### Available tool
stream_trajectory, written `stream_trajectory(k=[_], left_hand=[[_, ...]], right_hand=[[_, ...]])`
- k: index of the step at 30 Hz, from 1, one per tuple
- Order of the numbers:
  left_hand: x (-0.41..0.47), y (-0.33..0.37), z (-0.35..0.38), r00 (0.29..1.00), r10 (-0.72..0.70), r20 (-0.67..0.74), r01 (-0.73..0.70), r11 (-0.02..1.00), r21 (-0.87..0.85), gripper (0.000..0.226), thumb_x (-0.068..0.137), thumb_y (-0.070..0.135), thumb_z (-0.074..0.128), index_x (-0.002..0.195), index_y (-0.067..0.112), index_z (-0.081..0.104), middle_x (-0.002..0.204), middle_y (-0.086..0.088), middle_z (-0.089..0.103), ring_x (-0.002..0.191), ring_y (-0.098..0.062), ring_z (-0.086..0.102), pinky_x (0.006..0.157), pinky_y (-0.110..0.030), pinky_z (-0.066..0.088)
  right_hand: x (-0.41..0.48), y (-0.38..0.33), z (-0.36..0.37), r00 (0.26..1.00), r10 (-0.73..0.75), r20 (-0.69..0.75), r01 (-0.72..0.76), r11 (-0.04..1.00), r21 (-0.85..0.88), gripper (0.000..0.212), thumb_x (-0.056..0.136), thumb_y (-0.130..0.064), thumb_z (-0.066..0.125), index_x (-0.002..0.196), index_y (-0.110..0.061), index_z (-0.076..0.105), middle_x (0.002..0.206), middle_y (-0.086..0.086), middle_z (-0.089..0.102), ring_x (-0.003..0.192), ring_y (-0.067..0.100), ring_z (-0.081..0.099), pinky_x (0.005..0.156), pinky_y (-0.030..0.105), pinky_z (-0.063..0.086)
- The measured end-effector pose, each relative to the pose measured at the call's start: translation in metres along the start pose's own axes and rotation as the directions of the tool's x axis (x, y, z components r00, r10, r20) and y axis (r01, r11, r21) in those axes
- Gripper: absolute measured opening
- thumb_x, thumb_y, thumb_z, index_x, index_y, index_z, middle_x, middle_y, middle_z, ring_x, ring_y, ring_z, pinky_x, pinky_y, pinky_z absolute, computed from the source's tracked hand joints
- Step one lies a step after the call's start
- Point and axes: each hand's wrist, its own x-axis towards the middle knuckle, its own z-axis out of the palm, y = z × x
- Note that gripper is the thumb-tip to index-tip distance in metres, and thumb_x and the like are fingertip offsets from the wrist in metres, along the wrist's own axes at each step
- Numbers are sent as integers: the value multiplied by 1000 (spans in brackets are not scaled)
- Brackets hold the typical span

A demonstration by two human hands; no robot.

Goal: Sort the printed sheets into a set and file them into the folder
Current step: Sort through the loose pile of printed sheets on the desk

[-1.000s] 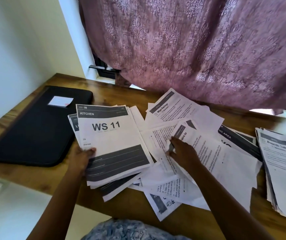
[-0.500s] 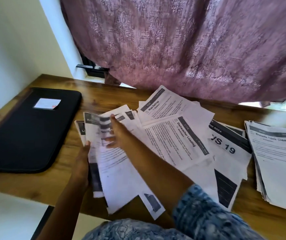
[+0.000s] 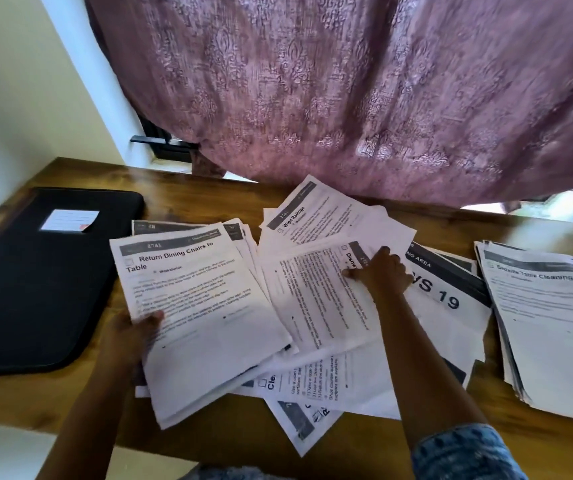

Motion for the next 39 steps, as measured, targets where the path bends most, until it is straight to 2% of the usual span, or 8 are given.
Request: stream_trajectory(k=[8, 16, 21, 24, 28, 31, 35, 39], left_hand=[[25, 21, -26, 997, 2, 73, -3, 1000, 14, 27, 91, 0, 58, 119, 0, 59, 110, -17, 64, 85, -22, 65, 80, -40, 50], [33, 18, -34, 991, -76, 110, 67, 994, 83, 28, 89, -2, 60, 117, 0, 60, 117, -18, 65, 93, -28, 65, 89, -46, 50], [16, 20, -15, 987, -80, 138, 67, 993, 96, 16, 91, 1, 60, 107, 3, 61, 101, -12, 67, 75, -20, 67, 63, -32, 57], [8, 19, -10, 981, -77, 176, 71, 997, 41, 20, 93, 16, 61, 109, 5, 65, 107, -17, 70, 90, -35, 69, 77, -46, 58], [2, 25, -5, 925, -201, 323, 255, 958, -134, 30, 97, 34, 49, 107, 12, 67, 97, -13, 74, 84, -29, 71, 67, -34, 59], [7, 18, -13, 934, -175, 310, 187, 982, -8, 28, 86, 8, 64, 114, 2, 63, 108, -19, 70, 89, -34, 70, 82, -45, 55], [21, 23, -58, 998, -28, 65, 21, 994, 111, 21, 84, -14, 59, 99, -1, 63, 61, 6, 71, 63, -12, 66, 52, -13, 52], [35, 42, -134, 975, 125, -181, -109, 990, 94, 22, 86, 1, 65, 107, 4, 63, 72, 0, 66, 60, -8, 63, 56, -21, 52]], right_hand=[[21, 21, -65, 881, -471, 41, 392, 775, 496, 15, 81, -19, 75, 85, -9, 64, 76, 6, 65, 64, 0, 62, 66, 18, 52], [-16, -16, -208, 546, -762, 349, 613, 647, 453, 28, 52, -46, 84, 74, -30, 77, 77, -5, 74, 69, 7, 68, 65, 20, 53], [-29, -129, -104, 328, -855, 401, 813, 472, 340, 9, 76, -23, 77, 80, -23, 69, 78, -16, 64, 71, -9, 54, 73, 20, 42], [-50, -187, -11, 231, -899, 371, 870, 362, 336, 23, 78, -23, 78, 92, -7, 69, 100, 1, 66, 92, 11, 58, 82, 23, 44], [-75, -235, 68, 292, -923, 250, 929, 336, 153, 42, 82, -25, 74, 117, -6, 63, 120, 13, 63, 112, 28, 56, 84, 29, 40], [-85, -239, 86, 288, -958, 7, 958, 288, -10, 51, 82, -38, 68, 128, -20, 57, 128, 4, 59, 121, 27, 48, 98, 36, 29], [-59, -213, 84, 455, -795, -402, 886, 358, 295, 50, 76, -31, 69, 122, -13, 60, 107, 10, 66, 104, 32, 58, 93, 43, 43], [-8, -186, 68, 692, -709, -139, 721, 667, 187, 34, 85, -22, 65, 117, -13, 60, 121, 11, 60, 114, 34, 54, 94, 44, 45]])
